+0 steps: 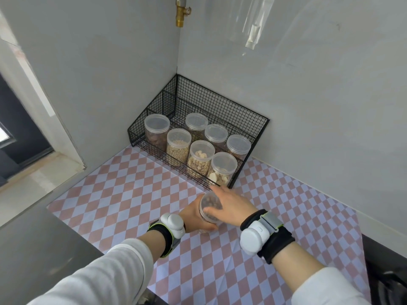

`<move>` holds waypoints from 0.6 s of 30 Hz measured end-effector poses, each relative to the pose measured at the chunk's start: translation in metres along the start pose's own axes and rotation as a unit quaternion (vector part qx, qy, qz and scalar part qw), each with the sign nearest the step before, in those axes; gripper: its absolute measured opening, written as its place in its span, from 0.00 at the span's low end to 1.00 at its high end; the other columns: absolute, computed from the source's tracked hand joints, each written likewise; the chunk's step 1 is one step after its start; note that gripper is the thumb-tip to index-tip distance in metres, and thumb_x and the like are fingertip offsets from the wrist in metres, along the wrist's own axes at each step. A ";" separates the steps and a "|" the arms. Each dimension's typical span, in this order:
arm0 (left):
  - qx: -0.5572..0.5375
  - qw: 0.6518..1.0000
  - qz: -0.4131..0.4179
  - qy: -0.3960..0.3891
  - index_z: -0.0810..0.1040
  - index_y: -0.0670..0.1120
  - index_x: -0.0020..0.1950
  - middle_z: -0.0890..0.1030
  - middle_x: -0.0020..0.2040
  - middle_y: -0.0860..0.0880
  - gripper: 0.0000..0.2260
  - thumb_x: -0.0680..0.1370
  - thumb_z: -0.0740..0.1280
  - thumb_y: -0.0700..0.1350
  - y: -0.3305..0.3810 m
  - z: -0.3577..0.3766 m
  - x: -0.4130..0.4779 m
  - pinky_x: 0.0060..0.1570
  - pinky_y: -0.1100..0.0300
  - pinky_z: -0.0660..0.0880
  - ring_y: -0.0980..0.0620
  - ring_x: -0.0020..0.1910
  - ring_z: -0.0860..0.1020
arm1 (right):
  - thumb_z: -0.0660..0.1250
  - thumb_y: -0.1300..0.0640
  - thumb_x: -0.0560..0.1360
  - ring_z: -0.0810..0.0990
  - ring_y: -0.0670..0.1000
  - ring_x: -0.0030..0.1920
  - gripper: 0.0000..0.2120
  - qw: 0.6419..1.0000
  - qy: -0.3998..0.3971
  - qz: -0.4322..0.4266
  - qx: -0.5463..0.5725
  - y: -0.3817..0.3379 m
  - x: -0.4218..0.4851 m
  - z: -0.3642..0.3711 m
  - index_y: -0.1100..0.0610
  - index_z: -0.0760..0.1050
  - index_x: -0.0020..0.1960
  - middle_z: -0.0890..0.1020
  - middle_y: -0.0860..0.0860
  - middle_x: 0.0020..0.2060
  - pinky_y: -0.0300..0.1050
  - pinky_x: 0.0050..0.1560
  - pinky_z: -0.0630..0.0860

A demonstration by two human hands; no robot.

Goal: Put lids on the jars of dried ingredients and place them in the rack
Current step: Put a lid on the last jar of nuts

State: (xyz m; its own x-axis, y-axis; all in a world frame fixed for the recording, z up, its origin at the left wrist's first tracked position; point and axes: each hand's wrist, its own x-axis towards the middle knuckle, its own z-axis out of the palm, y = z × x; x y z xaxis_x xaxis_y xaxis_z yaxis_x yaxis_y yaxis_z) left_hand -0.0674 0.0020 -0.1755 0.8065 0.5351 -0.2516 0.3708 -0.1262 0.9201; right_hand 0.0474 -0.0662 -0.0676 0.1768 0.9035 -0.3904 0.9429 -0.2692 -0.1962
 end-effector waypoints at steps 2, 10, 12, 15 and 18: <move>0.006 1.000 0.002 -0.009 0.59 0.51 0.72 0.71 0.66 0.52 0.42 0.62 0.77 0.46 0.001 -0.001 0.001 0.52 0.76 0.66 0.55 0.63 0.72 | 0.61 0.34 0.70 0.71 0.60 0.64 0.40 0.999 -0.002 0.012 -0.036 -0.001 0.000 0.004 0.53 0.51 0.74 0.69 0.59 0.67 0.52 0.59 0.71; 0.009 1.000 0.002 -0.012 0.62 0.48 0.70 0.74 0.61 0.53 0.41 0.60 0.75 0.51 0.000 0.000 0.000 0.62 0.62 0.72 0.62 0.60 0.74 | 0.68 0.40 0.68 0.67 0.59 0.67 0.45 1.000 0.008 -0.007 -0.013 0.003 -0.004 0.011 0.51 0.47 0.75 0.63 0.56 0.67 0.53 0.60 0.70; 0.007 1.000 0.001 -0.015 0.62 0.47 0.69 0.76 0.59 0.53 0.42 0.58 0.75 0.52 0.000 0.000 0.000 0.60 0.63 0.72 0.60 0.59 0.75 | 0.66 0.33 0.65 0.73 0.58 0.62 0.45 0.997 0.054 0.052 -0.016 -0.001 -0.002 0.013 0.53 0.53 0.73 0.67 0.56 0.64 0.51 0.56 0.73; 0.002 1.000 -0.010 -0.011 0.61 0.50 0.70 0.76 0.62 0.54 0.44 0.58 0.75 0.54 -0.005 0.000 0.001 0.63 0.57 0.73 0.56 0.60 0.75 | 0.64 0.28 0.63 0.73 0.59 0.62 0.49 0.992 0.054 0.110 0.014 -0.003 0.002 0.012 0.52 0.52 0.74 0.67 0.59 0.65 0.51 0.56 0.73; 0.000 1.000 -0.019 -0.013 0.58 0.51 0.71 0.73 0.62 0.57 0.42 0.63 0.77 0.45 -0.003 -0.001 0.001 0.55 0.74 0.71 0.59 0.60 0.72 | 0.68 0.37 0.66 0.64 0.58 0.69 0.45 0.997 0.010 0.026 0.066 0.000 0.004 0.007 0.51 0.50 0.75 0.61 0.56 0.70 0.52 0.64 0.69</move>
State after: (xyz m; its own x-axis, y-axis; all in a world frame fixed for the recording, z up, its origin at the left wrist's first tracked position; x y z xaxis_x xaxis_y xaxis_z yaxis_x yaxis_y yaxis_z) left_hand -0.0686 0.0034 -0.1785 0.8036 0.5180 -0.2931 0.4007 -0.1069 0.9099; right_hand 0.0462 -0.0648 -0.0754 0.2318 0.8931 -0.3855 0.8868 -0.3569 -0.2937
